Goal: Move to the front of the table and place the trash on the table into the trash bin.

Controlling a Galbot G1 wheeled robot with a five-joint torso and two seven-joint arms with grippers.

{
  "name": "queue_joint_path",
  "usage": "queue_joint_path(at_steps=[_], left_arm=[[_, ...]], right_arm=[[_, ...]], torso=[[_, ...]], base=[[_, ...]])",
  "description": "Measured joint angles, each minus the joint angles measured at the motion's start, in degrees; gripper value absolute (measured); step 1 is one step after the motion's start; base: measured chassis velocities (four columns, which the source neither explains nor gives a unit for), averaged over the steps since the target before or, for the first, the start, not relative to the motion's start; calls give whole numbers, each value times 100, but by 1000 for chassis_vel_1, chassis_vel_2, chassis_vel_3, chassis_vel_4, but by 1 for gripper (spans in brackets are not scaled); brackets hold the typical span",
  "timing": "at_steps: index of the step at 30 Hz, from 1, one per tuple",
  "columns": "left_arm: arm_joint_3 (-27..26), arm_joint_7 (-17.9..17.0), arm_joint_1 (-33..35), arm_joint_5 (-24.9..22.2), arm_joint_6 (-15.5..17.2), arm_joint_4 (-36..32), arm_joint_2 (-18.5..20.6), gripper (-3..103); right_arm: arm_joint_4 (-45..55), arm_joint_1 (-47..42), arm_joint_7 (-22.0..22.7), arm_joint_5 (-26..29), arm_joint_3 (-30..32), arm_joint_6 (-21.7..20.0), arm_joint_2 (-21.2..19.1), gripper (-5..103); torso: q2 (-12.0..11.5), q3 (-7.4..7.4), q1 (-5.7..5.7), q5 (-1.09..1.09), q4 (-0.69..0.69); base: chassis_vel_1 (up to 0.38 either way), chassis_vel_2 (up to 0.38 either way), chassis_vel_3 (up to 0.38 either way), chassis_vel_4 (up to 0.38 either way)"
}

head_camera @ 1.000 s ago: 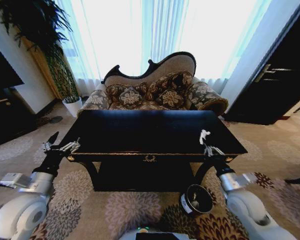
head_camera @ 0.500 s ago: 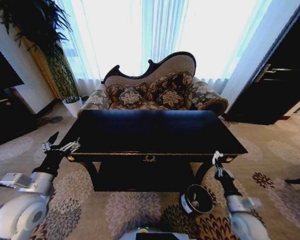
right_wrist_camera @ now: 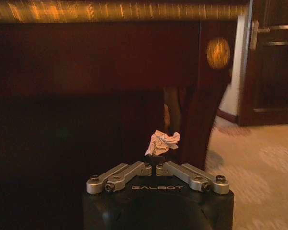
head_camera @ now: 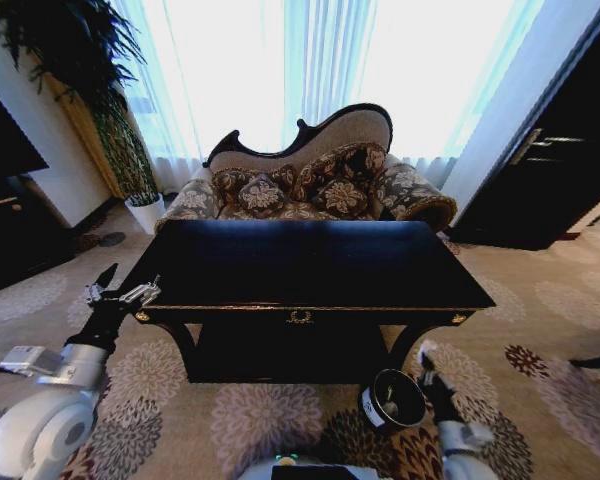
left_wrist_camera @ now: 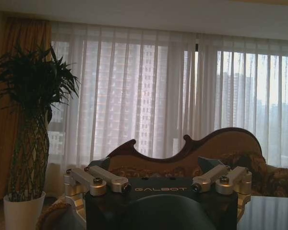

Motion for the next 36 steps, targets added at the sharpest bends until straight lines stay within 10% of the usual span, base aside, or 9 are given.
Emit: queue_joint_path(at_steps=[16,36], left_arm=[[0,0,0,0,0,0,0,100],[0,0,0,0,0,0,0,100]], right_arm=[[-2471,1361,311,-884,-547,-238,13,0],[-3428,2037,682,-551,-831,-673,7,0]], torso=[[0,0,0,-1,0],[0,0,0,-1,0]], base=[[0,0,0,0],[0,0,0,0]])
